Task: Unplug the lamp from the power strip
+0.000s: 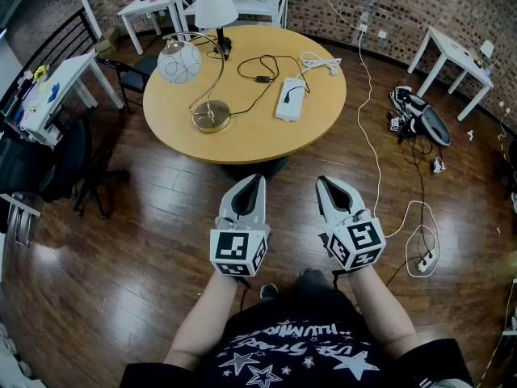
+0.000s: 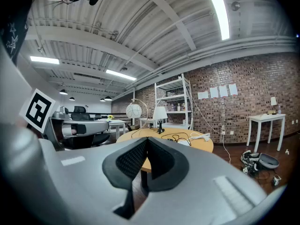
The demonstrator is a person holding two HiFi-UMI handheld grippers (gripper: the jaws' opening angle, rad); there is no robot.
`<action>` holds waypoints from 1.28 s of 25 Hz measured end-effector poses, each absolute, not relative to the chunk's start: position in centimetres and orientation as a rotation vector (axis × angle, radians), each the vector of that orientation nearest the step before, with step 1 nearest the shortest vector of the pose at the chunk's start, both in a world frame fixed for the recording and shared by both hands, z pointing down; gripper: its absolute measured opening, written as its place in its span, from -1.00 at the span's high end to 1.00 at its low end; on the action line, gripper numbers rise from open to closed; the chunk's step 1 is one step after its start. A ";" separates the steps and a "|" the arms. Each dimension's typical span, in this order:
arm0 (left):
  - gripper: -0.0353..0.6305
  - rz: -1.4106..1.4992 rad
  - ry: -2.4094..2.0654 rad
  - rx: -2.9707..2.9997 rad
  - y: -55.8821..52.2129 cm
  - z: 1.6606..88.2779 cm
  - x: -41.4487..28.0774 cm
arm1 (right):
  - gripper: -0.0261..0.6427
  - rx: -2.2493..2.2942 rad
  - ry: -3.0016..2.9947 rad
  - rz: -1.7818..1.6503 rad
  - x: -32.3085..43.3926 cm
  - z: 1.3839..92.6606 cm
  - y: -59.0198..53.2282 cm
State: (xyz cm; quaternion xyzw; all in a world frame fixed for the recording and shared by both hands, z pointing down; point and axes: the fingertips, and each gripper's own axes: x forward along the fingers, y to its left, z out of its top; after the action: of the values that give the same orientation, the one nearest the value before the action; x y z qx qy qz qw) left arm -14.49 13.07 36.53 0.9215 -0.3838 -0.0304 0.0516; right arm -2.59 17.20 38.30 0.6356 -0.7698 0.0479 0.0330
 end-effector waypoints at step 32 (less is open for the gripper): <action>0.88 0.101 -1.464 2.687 -5.8 40.4 -0.9 | 0.89 1.821 -2.524 0.201 14.3 40.9 -3.5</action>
State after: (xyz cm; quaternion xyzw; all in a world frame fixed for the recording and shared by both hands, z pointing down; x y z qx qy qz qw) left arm -0.86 -5.77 40.37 0.8769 -0.4778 0.0331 0.0402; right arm 14.25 -3.48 40.89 0.5838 -0.8093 0.0646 0.0114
